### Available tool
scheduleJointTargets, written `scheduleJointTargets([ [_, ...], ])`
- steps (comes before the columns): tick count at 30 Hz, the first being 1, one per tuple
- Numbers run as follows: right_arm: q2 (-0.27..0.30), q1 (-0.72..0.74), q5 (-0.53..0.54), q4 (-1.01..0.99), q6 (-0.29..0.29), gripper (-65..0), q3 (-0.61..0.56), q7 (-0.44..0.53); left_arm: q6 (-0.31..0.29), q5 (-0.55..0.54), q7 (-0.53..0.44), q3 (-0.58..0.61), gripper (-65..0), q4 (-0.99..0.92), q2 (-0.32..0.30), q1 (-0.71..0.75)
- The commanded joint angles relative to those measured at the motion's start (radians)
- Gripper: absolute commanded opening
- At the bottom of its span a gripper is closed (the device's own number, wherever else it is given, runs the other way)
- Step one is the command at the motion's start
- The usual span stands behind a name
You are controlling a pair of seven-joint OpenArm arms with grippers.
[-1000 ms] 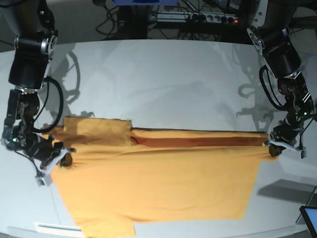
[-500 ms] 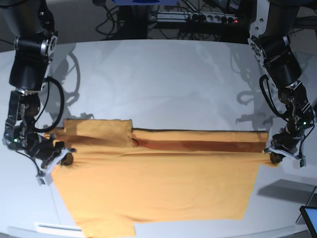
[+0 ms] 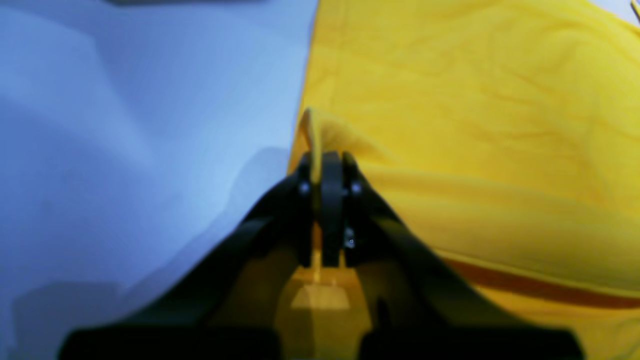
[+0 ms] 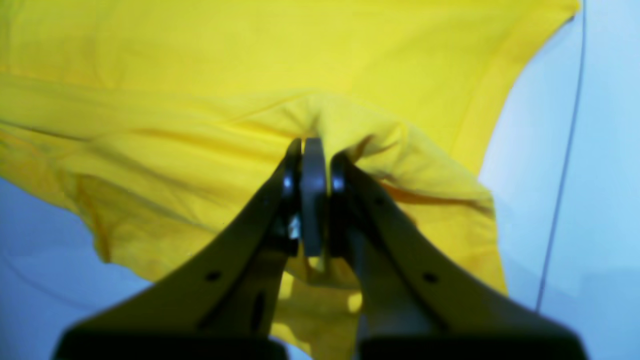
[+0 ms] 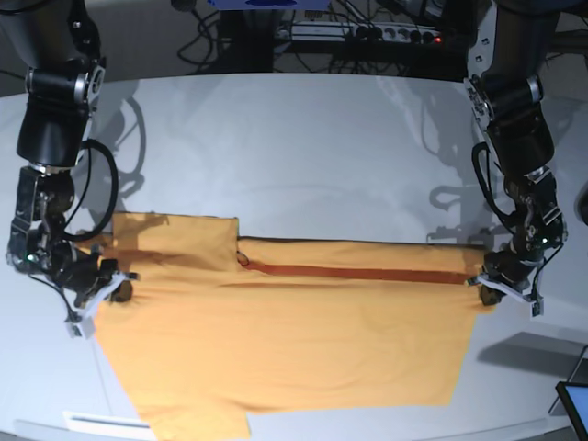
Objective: Fold the T-shirt properly
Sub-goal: 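Open both grippers and release the folded edge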
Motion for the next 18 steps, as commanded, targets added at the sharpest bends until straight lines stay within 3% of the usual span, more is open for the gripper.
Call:
scheduleJointTargets([
  [1,0.016,0.034,0.009,0.019,-0.003,-64.7,0.003,0.024,0.006,-0.004,-0.034,-0.003,-65.0,0.008,-0.022,-0.047],
  [7,0.016,0.046,0.009,0.019,-0.003,-64.7,-0.076,0.030,0.007,-0.004,-0.034,-0.004,-64.3,0.004,-0.022,-0.073],
  [9,0.016,0.054,0.009,0.019,-0.003,-64.7,-0.109,0.033,0.007,-0.003,-0.032,-0.003,-58.4,0.001,-0.024,-0.090],
  [14,0.015,0.068,0.009,-0.029,-0.004,-64.7,-0.141,0.079,0.007,-0.003,-0.034,-0.004,-36.3,-0.071,-0.024,-0.127],
  [18,0.016,0.089,0.009,-0.092,-0.004,-64.4,-0.141,0.085,0.007,-0.003,-0.035,-0.004,-32.2,-0.095,-0.030,-0.142],
])
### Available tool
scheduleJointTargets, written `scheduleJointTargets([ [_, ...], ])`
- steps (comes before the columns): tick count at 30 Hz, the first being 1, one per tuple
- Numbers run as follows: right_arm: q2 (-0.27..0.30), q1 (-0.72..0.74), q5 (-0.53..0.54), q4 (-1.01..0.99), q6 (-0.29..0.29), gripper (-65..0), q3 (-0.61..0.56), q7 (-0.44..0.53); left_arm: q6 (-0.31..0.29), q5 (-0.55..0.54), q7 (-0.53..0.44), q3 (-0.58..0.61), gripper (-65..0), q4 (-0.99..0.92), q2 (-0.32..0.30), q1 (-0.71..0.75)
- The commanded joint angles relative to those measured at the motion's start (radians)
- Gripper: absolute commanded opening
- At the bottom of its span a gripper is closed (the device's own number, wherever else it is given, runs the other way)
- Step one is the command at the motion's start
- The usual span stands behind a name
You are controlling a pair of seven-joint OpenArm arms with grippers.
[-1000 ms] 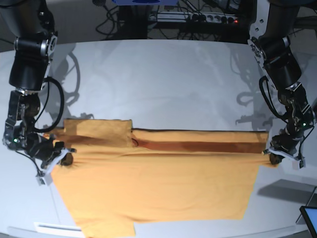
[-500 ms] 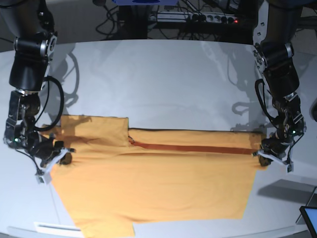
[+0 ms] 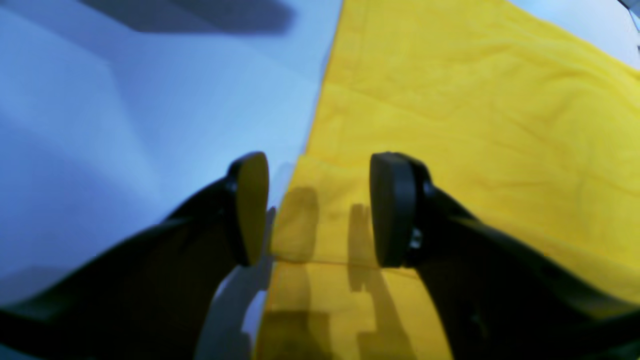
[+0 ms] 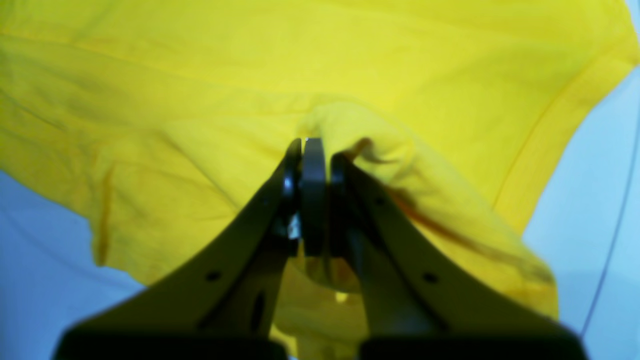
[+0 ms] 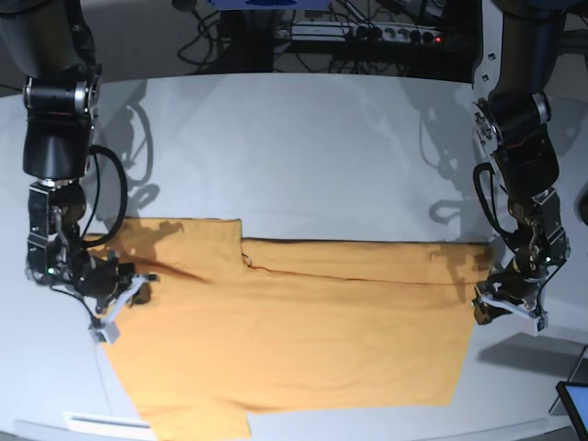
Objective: Fold the T-shirt properly
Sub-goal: 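Open both grippers and release the folded edge, then regrasp the folded shoulder edge with both grippers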
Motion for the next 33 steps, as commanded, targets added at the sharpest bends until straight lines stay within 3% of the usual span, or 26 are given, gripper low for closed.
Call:
scheduleJointTargets([
  [1,0.012,0.037,0.014,0.015,0.003,-64.1,0.001,0.039,0.000,-0.012,-0.024,-0.002,-32.2,0.016,-0.025,-0.034],
  [7,0.025,0.039,0.014,0.012,0.003,-63.8,0.001,0.062,0.000,-0.018,-0.024,-0.003,-32.2,0.036,-0.028,-0.035],
  [9,0.025,0.039,0.014,0.015,0.003,-60.9,0.001,0.062,0.000,-0.018,-0.024,-0.003,-32.1,0.036,-0.028,-0.035],
  [11,0.026,0.040,0.014,0.016,0.003,-54.4,0.001,0.062,0.000,-0.018,-0.026,-0.003,-32.1,0.036,-0.028,-0.035],
  [18,0.029,0.036,0.014,0.041,0.003,-24.7,0.004,0.094,0.000,-0.018,-0.086,-0.002,-22.3,0.035,-0.028,-0.034],
  [22,0.049,0.033,0.014,0.047,0.003,-16.2,0.003,0.149,0.000,-0.016,-0.086,-0.003,-22.5,0.035,-0.030,-0.035],
  [26,0.064,0.036,0.003,0.047,0.002,-14.9,0.001,0.212,0.000,-0.019,-0.087,-0.003,-22.5,0.036,-0.048,-0.037],
  [33,0.078,0.010,-0.161,0.119,0.003,-14.9,0.006,0.228,0.000,-0.021,-0.067,-0.003,-23.0,0.177,-0.082,-0.001],
])
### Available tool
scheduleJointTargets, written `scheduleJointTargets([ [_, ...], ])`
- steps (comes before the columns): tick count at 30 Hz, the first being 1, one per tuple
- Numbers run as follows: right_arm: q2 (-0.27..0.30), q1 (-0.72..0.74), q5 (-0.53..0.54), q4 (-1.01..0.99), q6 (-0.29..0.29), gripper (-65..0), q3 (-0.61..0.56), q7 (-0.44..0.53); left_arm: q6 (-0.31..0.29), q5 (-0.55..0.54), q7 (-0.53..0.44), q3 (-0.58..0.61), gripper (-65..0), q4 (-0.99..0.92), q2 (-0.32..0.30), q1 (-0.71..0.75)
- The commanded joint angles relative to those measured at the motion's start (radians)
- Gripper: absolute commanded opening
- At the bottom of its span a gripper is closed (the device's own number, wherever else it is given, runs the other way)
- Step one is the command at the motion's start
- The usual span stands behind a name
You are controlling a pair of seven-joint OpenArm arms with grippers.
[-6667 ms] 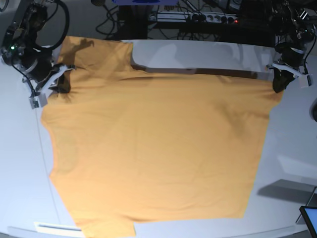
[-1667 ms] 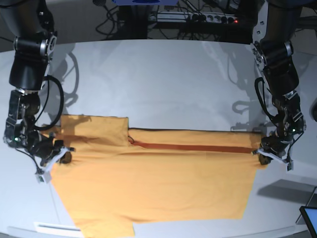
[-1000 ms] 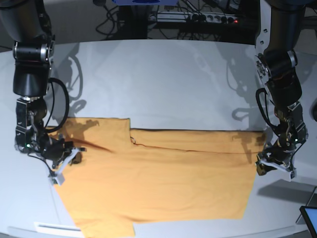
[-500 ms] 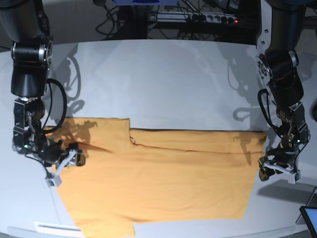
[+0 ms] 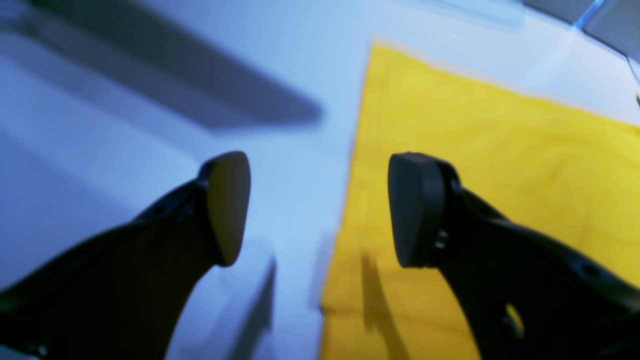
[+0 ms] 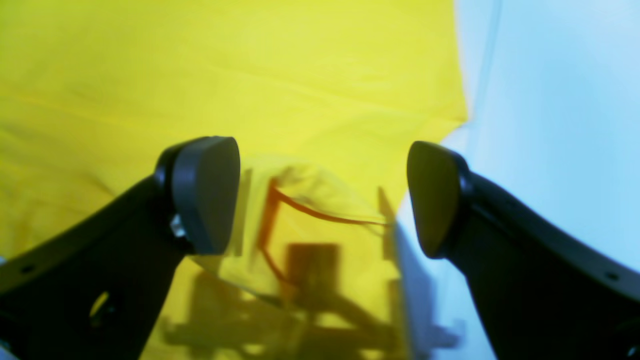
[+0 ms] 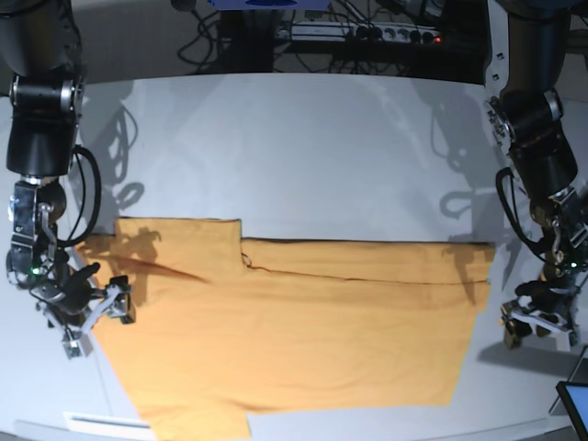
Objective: Fold the T-shirt properly
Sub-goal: 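Regrasp the folded shoulder edge with both grippers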
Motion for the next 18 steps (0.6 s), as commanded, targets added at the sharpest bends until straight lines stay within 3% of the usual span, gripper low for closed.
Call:
scheduleJointTargets([
  [1,0.013,0.015,0.000,0.051,0.003,-14.9,0.005,0.029,-0.003,-0.012,-0.004,-0.004,-23.2,0.064,-0.025,0.000],
  [4,0.013,-0.033,-0.013,0.151,0.003,-18.3,0.003,0.030,-0.003,-0.012,0.052,-0.003,-28.4,0.237,-0.024,0.080],
  [9,0.010,-0.097,-0.013,0.243,0.005,-45.8,0.002,0.023,-0.003,-0.003,0.060,-0.001,-63.5,0.432,0.031,0.218],
  [12,0.009,-0.116,-0.013,0.243,0.005,-65.0,0.002,0.023,-0.003,-0.003,0.056,-0.001,-65.0,0.434,0.053,0.258],
  [18,0.007,-0.148,-0.013,0.237,0.005,-64.9,0.002,0.023,-0.001,-0.001,0.052,-0.001,-65.0,0.434,0.076,0.307],
])
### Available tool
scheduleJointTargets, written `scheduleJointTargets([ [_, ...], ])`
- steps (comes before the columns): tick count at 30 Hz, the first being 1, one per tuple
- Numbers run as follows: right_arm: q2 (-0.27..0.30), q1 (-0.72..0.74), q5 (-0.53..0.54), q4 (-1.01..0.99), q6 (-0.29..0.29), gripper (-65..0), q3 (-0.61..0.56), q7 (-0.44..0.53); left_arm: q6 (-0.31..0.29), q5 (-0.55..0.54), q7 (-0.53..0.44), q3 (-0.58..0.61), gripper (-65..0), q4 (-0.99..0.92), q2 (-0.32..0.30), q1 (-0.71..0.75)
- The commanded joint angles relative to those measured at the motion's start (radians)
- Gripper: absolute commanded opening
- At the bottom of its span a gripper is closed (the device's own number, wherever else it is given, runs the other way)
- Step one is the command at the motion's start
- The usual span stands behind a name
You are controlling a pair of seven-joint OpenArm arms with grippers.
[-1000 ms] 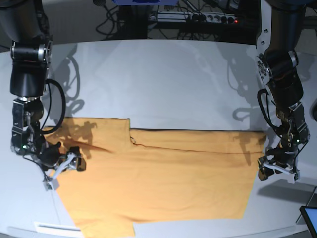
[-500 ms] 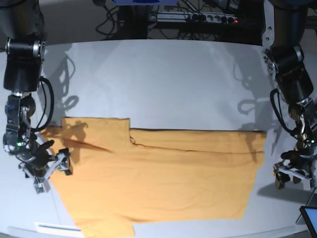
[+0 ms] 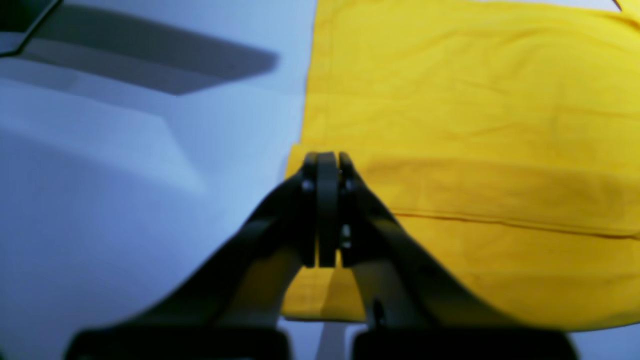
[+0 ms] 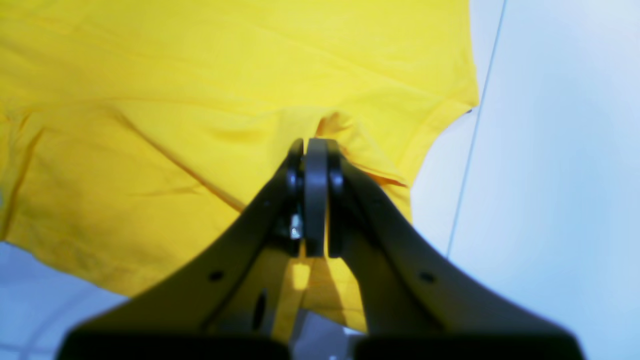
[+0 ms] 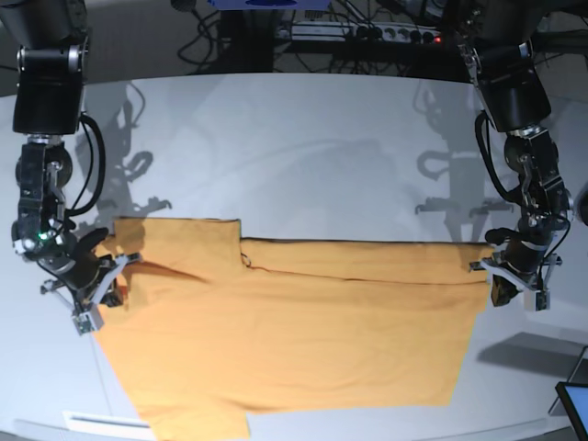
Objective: Fold the T-shirt properly
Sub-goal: 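Regrasp the folded shoulder edge with both grippers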
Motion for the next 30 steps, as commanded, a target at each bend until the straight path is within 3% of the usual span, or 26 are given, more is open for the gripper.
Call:
scheduleJointTargets([
  [1,0.013,0.019,0.011,0.016,-0.003,-64.9,0.004,0.026,0.002,-0.005,-0.035,0.000,-65.0,0.020,-0.015,-0.019],
  [9,0.013,0.004,0.011,0.012,-0.003,-64.9,-0.039,0.026,0.015,0.297,-0.201,-0.003,-65.0,-0.040,0.071,-0.014],
  [12,0.021,0.004,0.000,0.019,-0.004,-64.9,-0.143,0.030,0.015,0.306,-0.253,-0.003,-65.0,-0.075,0.076,-0.014],
  [14,0.015,-0.003,-0.065,0.021,-0.012,-64.9,-0.175,0.044,0.018,0.306,-0.288,-0.003,-65.0,-0.094,0.076,-0.013],
  [20,-0.064,-0.033,-0.227,0.013,-0.101,-65.0,-0.175,0.231,0.097,0.306,-0.346,-0.005,-65.0,-0.106,0.074,-0.014],
  [30,-0.097,-0.033,-0.224,-0.102,-0.159,-65.0,-0.174,0.478,0.106,0.306,-0.425,0.002,-65.0,-0.141,0.073,-0.033],
])
